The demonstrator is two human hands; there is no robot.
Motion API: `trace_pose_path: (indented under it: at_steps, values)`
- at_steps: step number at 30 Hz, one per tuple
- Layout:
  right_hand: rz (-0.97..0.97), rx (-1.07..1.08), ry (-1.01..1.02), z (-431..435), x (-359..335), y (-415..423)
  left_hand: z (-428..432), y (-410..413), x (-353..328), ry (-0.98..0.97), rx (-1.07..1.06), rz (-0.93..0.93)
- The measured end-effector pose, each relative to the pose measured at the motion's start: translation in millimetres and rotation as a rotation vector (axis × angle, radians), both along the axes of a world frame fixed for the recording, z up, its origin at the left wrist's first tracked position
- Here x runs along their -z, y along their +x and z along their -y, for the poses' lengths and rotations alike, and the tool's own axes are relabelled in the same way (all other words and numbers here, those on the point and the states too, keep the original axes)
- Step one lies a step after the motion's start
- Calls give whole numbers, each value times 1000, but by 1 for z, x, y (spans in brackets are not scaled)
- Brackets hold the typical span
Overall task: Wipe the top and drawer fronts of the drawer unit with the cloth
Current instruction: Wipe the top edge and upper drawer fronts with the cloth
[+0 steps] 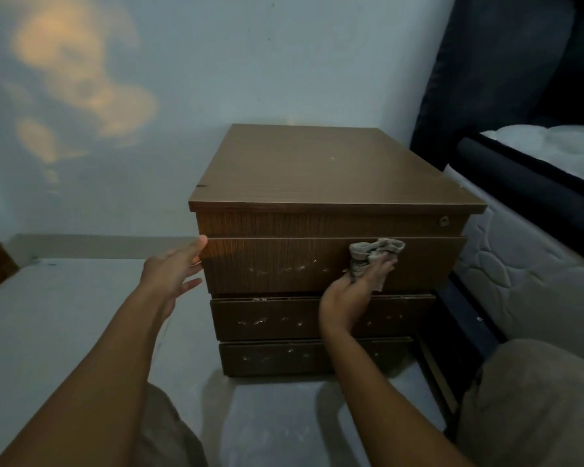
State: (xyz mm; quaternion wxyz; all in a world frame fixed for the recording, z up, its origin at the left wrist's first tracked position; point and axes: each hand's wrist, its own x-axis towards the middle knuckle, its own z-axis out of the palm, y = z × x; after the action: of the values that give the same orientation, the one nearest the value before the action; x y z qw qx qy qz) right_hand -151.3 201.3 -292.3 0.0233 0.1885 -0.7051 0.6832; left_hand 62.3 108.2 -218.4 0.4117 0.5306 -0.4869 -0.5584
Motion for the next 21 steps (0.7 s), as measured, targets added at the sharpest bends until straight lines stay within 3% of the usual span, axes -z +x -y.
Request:
trace_pose_path:
  at_steps: [8, 13, 17, 21]
  values:
    - [-97, -276, 17, 45, 14, 120, 11, 11, -2, -4, 115, 61]
    - [-201, -493, 127, 63, 24, 176, 24, 19, 0, -14, 160, 99]
    - [-321, -805, 192, 57, 38, 188, 26, 25, 2, -28, 105, 179]
    - [-158, -1070, 199, 31, 54, 176, 23, 23, 0, -83, 174, 194]
